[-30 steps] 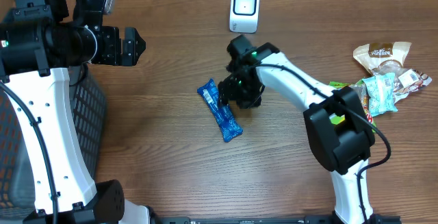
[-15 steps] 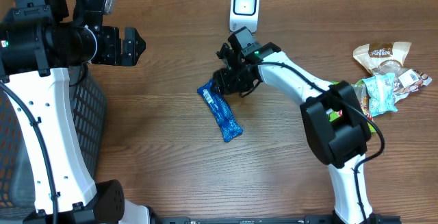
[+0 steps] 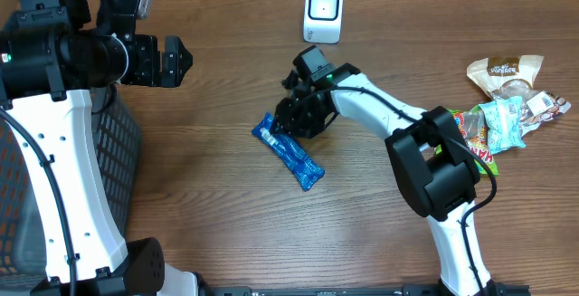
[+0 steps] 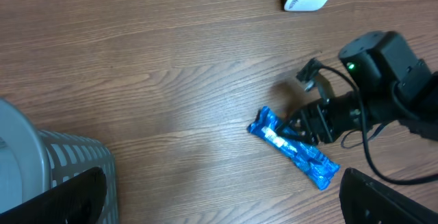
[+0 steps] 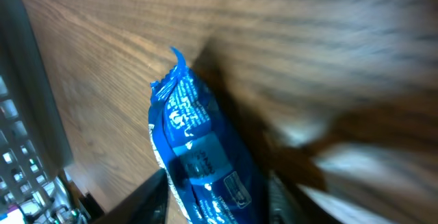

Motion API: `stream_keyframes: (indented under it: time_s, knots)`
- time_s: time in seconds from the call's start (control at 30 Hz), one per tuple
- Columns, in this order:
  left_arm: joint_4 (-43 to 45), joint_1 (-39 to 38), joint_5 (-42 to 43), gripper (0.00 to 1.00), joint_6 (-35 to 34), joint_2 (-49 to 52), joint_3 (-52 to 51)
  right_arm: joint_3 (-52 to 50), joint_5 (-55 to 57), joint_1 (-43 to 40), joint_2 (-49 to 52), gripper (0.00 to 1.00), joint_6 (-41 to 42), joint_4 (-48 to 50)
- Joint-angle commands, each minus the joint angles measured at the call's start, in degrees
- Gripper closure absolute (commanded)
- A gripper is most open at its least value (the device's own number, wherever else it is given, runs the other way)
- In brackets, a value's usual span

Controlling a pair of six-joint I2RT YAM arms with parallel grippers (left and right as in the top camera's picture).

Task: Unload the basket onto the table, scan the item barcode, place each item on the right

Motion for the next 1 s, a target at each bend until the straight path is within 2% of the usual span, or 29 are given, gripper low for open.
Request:
stream_keyframes:
  time_s: [0.0, 0.2, 0.23, 0.27, 0.47, 0.6, 0.8, 0.97]
  knots:
    - [0.1, -0.1, 0.6, 0.00, 0.4, 0.0, 0.9, -0.2, 2.7, 1.4, 1.0, 0.49, 3.5, -0.5]
    - [0.1, -0.1, 0.6, 0.00, 0.4, 0.0, 0.9, -0.2, 6.2, 1.6, 1.0, 0.75, 6.3, -0.7]
    - [0.1, -0.1, 0.6, 0.01, 0.4, 0.0, 0.9, -0.2, 6.1, 1.6, 1.0, 0.89, 6.3, -0.5]
    - [0.0, -0.1, 0.6, 0.00, 0.4, 0.0, 0.9, -0.2, 5.8, 1.6, 1.0, 0.96, 6.3, -0.4]
    - [0.1, -0.1, 0.6, 0.00, 0.4, 0.0, 0.9, 0.3, -4.3, -2.3, -3.2, 0.96, 0.8, -0.5]
    - [0.0, -0.1, 0.6, 0.00, 0.4, 0.0, 0.9, 0.3, -14.4, -7.8, -11.8, 0.96, -2.7, -0.7]
    - [0.1, -0.1, 0.6, 0.00, 0.4, 0.0, 0.9, 0.3, -15.1, -16.0, -27.2, 0.96, -2.9, -0.7]
    - [0.1, -0.1, 0.6, 0.00, 0.4, 0.0, 0.9, 0.3, -15.1, -20.0, -34.1, 0.96, -1.5, -0.7]
